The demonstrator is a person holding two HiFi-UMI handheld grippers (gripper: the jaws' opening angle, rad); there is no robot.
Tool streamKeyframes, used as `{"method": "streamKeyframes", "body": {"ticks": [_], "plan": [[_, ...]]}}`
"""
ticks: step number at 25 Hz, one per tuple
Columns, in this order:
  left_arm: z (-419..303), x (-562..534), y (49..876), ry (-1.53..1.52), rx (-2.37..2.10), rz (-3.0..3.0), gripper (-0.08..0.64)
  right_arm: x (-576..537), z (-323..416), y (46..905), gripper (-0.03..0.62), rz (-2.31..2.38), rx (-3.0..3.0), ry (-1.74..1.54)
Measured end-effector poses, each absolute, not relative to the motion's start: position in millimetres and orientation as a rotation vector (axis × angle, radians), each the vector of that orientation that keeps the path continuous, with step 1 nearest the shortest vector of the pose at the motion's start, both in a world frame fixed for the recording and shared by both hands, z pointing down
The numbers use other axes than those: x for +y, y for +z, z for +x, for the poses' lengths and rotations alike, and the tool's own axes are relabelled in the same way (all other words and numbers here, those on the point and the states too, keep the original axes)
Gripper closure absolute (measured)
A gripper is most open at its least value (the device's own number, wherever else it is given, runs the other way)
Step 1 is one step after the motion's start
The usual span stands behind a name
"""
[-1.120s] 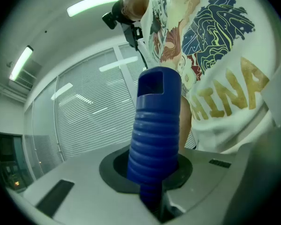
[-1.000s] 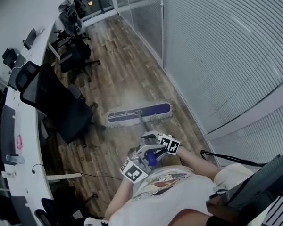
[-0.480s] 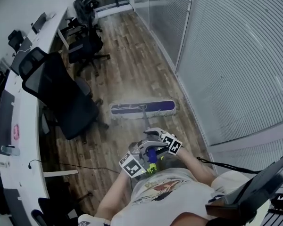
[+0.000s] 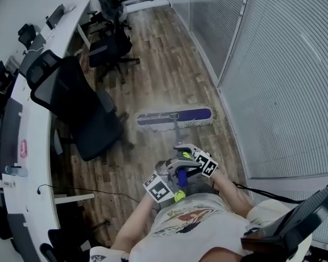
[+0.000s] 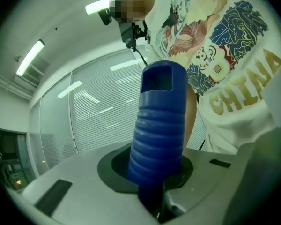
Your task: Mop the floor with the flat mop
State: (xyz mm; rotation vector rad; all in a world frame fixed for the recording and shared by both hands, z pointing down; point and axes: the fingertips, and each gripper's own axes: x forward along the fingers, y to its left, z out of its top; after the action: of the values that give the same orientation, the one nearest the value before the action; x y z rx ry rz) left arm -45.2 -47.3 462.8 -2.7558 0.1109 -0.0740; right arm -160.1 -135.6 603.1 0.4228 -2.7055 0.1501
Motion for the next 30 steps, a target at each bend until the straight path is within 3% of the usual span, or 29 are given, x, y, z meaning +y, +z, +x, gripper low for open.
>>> {"method": "streamKeyframes", "body": {"ticks": [18, 30], "plan": [[5.2, -341.4, 444.0, -0.119, 0.196, -2.745, 0.520, -419.1, -118.5, 581.4, 0.407, 0.327, -2.767, 0.171], [-1.2, -414.0, 452.8, -0.137, 0.173, -2.741, 0.520, -494.4, -128.2, 586.7, 0.407, 0.347, -2.774, 0.186]]}}
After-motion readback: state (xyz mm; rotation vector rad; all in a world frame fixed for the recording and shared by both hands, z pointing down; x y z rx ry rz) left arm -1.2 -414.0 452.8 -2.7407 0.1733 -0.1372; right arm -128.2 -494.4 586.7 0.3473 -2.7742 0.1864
